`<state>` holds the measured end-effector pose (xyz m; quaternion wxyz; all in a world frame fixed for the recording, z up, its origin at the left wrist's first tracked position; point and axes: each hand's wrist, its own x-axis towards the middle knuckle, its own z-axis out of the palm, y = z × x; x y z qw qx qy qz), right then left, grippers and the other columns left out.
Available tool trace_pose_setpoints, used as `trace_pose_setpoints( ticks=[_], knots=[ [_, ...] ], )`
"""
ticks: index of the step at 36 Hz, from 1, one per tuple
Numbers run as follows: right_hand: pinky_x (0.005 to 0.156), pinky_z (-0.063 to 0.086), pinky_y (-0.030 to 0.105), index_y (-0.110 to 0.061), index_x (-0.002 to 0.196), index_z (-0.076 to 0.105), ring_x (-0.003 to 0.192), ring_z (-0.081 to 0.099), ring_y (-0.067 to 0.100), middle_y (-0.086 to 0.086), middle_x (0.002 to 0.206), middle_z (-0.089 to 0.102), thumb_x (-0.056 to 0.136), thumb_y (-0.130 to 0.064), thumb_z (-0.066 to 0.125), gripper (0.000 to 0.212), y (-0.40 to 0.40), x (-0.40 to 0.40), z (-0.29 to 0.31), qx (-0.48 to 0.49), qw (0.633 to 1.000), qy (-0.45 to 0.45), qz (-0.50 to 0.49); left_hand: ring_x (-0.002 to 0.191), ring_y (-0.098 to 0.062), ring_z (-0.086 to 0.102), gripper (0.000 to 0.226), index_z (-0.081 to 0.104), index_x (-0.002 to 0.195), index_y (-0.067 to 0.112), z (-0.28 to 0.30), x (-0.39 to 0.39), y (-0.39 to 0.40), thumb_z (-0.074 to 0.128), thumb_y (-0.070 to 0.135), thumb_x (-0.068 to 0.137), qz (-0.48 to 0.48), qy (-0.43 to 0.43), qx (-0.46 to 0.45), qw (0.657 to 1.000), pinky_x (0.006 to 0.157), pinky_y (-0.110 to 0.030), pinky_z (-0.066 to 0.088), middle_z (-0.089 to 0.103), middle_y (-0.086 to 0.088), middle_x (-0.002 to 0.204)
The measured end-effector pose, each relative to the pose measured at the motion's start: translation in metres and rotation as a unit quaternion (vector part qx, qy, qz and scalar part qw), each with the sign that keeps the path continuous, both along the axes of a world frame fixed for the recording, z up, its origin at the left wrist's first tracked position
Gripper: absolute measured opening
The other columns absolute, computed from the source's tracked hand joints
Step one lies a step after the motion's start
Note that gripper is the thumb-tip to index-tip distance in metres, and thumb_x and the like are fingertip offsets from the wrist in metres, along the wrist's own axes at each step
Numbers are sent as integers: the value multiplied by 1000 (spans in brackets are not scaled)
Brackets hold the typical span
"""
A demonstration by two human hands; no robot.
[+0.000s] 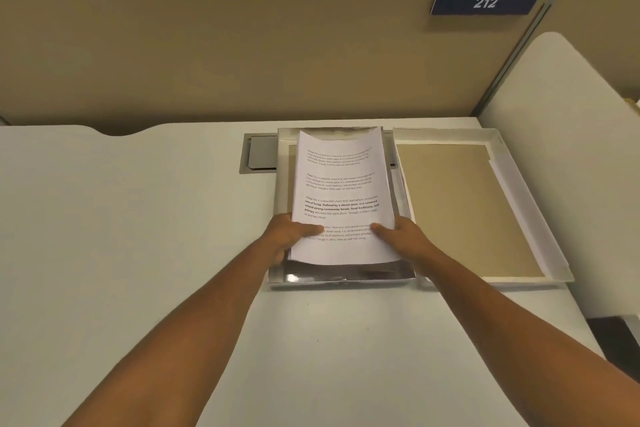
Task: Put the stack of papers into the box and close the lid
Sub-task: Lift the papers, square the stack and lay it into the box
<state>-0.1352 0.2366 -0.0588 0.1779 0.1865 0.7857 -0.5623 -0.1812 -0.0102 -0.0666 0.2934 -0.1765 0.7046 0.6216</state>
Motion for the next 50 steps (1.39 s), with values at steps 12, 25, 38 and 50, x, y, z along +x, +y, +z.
trace_pose_setpoints(
  ticks=[12, 25, 38, 50],
  knots=[
    [91, 53, 38, -9, 135, 53, 111, 62, 30, 10, 131, 62, 96, -33, 58, 46, -14, -22, -25, 86, 993, -80, -9, 83, -20, 67, 46, 68, 117, 5, -22, -13, 11, 85, 9, 74, 15, -30, -83, 996, 56, -25, 54, 71, -12, 122],
    [84, 46, 35, 0, 126, 51, 115, 58, 37, 18, 126, 62, 96, -43, 53, 52, -16, -22, -24, 274, 961, -5, 46, 116, -28, 60, 78, 50, 132, 10, -25, 6, 23, 78, 53, 73, 3, 79, -273, 959, 94, -44, 54, 59, -10, 128],
    [94, 48, 38, -8, 155, -7, 117, 57, 33, 18, 137, 48, 79, -42, 77, 118, -11, 9, -10, 410, 876, -19, 255, 140, -34, 37, 136, -5, 156, 3, -12, 20, 16, 87, 48, 66, -234, 49, -426, 872, 109, -41, 41, 29, -20, 155],
    [85, 54, 35, -11, 155, -9, 105, 62, 28, 17, 137, 43, 81, -21, 76, 113, -20, 17, -20, 445, 864, 13, 233, 115, -25, 56, 81, 42, 134, -1, -12, 36, 20, 84, 32, 73, -262, 100, -504, 817, 91, -35, 56, 47, -14, 129]
  ],
)
